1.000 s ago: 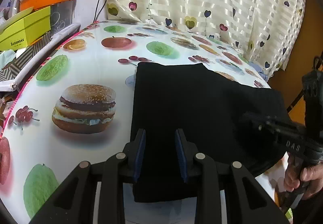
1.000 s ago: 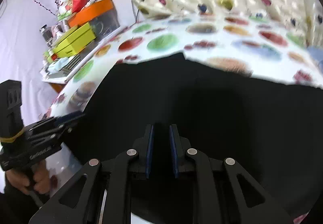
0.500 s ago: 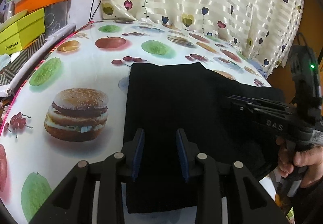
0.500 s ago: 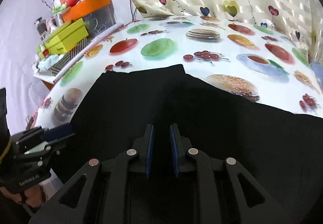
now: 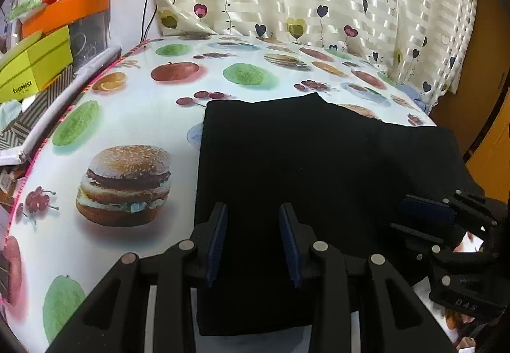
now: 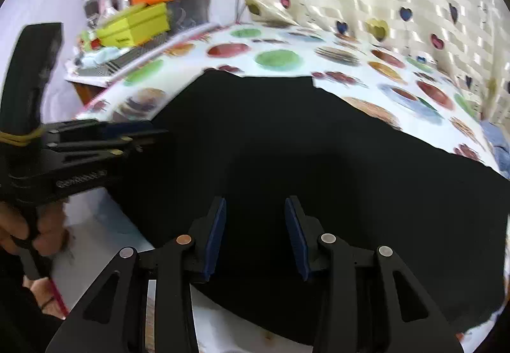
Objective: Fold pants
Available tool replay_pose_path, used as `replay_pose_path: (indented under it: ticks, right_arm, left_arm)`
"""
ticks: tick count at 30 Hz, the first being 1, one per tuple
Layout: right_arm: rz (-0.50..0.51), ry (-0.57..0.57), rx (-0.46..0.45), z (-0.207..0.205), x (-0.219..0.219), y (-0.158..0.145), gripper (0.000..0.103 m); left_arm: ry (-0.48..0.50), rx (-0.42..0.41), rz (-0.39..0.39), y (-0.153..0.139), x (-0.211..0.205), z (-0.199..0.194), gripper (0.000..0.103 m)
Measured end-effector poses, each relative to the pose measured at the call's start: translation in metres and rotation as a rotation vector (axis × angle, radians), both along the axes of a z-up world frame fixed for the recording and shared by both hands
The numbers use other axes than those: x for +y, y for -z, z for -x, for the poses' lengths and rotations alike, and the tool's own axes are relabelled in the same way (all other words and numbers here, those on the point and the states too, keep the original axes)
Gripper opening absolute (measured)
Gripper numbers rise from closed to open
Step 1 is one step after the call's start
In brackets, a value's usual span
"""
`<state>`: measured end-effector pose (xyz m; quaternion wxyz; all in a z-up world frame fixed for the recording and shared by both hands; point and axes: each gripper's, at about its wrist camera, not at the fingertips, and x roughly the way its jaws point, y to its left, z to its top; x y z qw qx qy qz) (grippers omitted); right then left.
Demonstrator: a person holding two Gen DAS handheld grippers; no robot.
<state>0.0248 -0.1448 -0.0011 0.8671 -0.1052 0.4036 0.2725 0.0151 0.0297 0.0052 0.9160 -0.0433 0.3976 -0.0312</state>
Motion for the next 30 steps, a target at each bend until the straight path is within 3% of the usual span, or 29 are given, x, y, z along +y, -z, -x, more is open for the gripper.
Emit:
replay_pose_path:
  ticks: [7,12,19,26,30]
  right_arm:
    - [-0.005,0.019,-0.005,0.014,-0.02,0.0,0.04]
    - [-0.007,0.078,0.001,0.018,-0.041,0.0,0.04]
    - [0.0,0.143,-0.007,0.02,-0.065,-0.002,0.04]
    - [-0.107,0.261,0.004,0.028,-0.117,-0.008,0.04]
    - [-0.144,0.343,0.01,0.033,-0.147,-0.01,0.04]
  left_arm:
    - [0.007,-0.017,0.006,-0.003,-0.005,0.022,0.036]
    - [0.012,-0.035,-0.033,0.003,-0.012,0.029,0.036]
    - [0.007,-0.026,-0.014,-0.001,-0.013,0.034,0.036]
    - [0.031,-0.076,-0.007,-0.013,-0.024,0.039,0.036]
    - [0.056,-0.027,-0.011,-0.003,-0.035,0.029,0.036]
